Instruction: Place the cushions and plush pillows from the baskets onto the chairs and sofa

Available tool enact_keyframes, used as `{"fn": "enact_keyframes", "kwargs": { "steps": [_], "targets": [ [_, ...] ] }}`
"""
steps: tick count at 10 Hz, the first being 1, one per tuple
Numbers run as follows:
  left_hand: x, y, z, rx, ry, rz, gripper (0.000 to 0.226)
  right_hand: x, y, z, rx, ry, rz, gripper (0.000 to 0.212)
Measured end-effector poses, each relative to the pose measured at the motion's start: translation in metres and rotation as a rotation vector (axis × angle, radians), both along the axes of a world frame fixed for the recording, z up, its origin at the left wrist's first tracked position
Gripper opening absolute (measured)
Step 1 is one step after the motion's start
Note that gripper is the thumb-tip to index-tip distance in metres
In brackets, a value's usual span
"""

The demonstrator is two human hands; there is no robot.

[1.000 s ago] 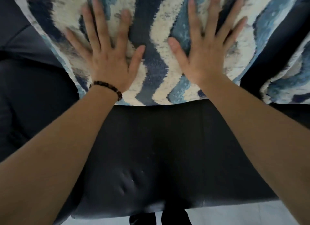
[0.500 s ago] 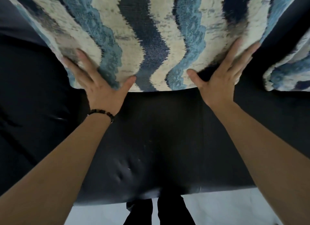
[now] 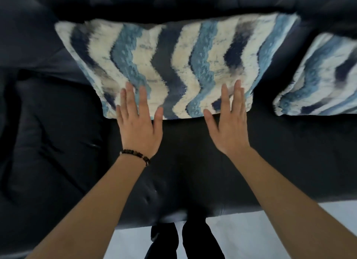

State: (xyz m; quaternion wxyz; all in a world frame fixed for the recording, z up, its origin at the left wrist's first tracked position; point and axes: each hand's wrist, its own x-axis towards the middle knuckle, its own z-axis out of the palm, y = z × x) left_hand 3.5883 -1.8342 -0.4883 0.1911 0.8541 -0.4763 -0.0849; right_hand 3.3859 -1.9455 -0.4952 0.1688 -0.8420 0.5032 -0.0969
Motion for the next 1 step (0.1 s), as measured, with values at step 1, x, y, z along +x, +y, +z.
{"fn": "enact_keyframes", "kwargs": {
  "steps": [1],
  "targets": [
    [-0.0087,0.0023,0.0788,-0.024,0.046,0.033,0.067,0.0025,0.0117,0.0775,0.052,-0.065,-0.029,0.074]
  ]
}}
